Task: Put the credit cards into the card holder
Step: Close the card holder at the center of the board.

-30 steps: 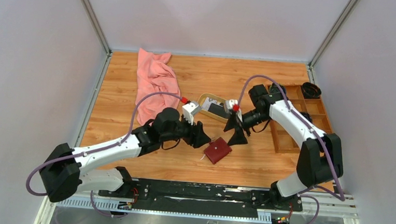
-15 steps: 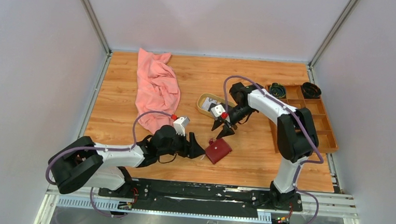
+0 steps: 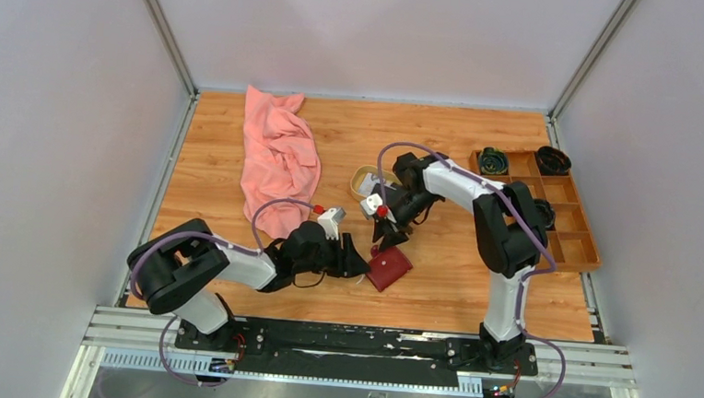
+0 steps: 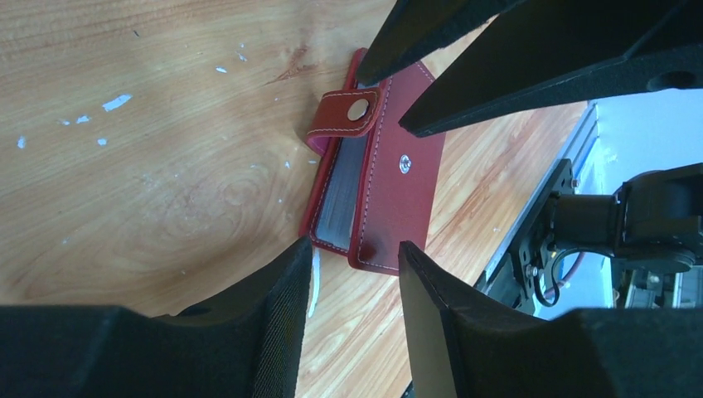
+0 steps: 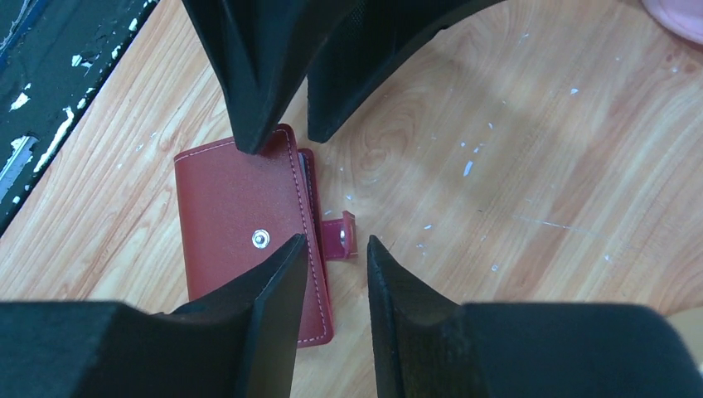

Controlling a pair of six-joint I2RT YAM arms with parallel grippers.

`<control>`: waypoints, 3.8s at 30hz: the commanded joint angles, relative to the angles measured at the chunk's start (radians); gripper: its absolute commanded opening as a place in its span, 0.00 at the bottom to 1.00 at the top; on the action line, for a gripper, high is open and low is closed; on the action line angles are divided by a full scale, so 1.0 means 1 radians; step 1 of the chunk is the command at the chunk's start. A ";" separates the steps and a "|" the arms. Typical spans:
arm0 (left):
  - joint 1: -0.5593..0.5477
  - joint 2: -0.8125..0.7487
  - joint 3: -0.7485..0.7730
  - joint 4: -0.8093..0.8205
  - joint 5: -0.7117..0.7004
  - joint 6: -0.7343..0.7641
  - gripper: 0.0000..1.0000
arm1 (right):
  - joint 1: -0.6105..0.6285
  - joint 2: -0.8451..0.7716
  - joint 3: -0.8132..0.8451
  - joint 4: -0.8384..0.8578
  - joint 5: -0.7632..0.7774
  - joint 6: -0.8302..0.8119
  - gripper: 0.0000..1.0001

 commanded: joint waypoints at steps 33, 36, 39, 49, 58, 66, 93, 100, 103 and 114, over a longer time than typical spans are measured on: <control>0.026 0.158 0.038 0.079 0.025 -0.015 0.17 | 0.037 -0.015 0.032 -0.039 0.149 0.029 0.19; 0.027 0.160 0.040 0.078 0.029 -0.013 0.16 | 0.034 -0.025 0.038 -0.048 0.157 0.028 0.20; 0.029 0.163 0.042 0.078 0.033 -0.012 0.16 | 0.033 -0.022 0.046 -0.056 0.161 0.027 0.19; 0.029 0.169 0.048 0.078 0.047 -0.012 0.16 | 0.034 -0.002 0.056 -0.071 0.137 0.021 0.17; 0.030 0.171 0.047 0.078 0.051 -0.012 0.16 | 0.035 0.007 0.064 -0.075 0.119 0.023 0.17; 0.030 0.177 0.050 0.078 0.053 -0.012 0.16 | 0.035 0.009 0.073 -0.079 0.117 0.024 0.16; 0.030 0.183 0.053 0.078 0.061 -0.017 0.17 | 0.049 0.037 0.077 -0.078 0.141 0.021 0.15; 0.030 0.186 0.054 0.078 0.063 -0.017 0.17 | 0.052 0.038 0.080 -0.079 0.143 0.021 0.15; 0.031 0.186 0.054 0.078 0.062 -0.017 0.17 | 0.054 0.038 0.082 -0.080 0.149 0.022 0.10; 0.038 0.192 0.055 0.078 0.060 -0.009 0.15 | 0.055 -0.025 0.051 -0.093 0.249 0.008 0.00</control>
